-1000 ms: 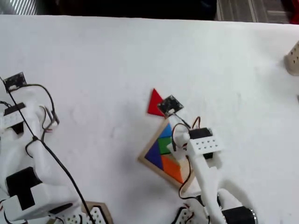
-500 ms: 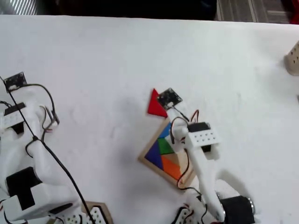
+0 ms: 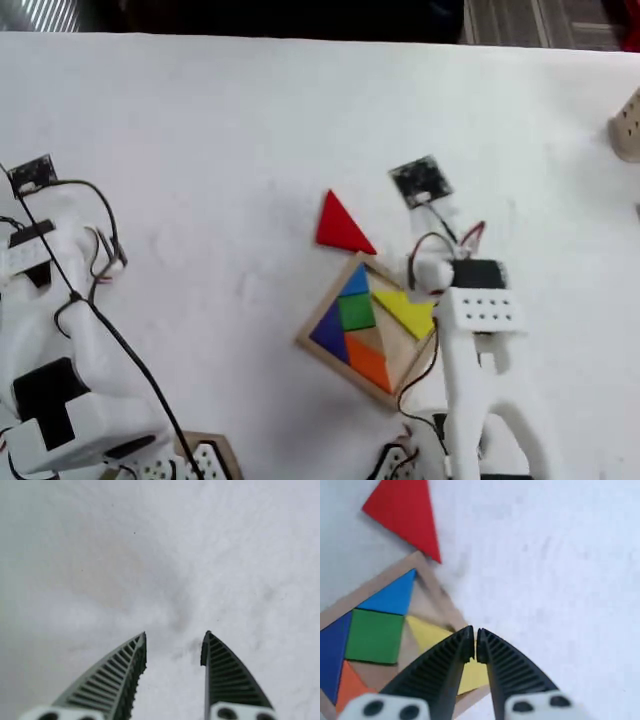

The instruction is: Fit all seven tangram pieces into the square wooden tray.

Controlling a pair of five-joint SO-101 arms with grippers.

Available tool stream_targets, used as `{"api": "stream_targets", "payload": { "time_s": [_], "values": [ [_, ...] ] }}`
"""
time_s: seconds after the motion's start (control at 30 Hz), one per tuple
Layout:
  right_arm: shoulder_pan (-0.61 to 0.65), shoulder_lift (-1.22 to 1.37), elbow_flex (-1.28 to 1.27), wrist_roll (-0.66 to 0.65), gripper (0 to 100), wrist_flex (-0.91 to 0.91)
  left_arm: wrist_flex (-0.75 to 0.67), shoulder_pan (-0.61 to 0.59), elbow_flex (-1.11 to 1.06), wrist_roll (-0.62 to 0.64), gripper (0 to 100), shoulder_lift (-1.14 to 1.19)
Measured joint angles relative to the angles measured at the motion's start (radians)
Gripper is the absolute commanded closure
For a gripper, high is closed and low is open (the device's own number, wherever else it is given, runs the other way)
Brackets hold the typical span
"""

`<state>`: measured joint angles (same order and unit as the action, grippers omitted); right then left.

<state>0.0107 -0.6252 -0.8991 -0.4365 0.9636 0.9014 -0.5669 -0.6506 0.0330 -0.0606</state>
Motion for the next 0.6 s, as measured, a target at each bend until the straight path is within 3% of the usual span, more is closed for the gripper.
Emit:
{"api": "stream_targets", "payload": {
  "time_s": [0.3,0.6],
  "values": [
    [-0.209,0.164,0.026,-0.11,98.0,-0.135,0.0,0.0,0.0,0.0,81,0.0],
    [-0.221,0.44,0.143,-0.192,98.0,-0.143,0.0,0.0,0.0,0.0,81,0.0]
  ]
}}
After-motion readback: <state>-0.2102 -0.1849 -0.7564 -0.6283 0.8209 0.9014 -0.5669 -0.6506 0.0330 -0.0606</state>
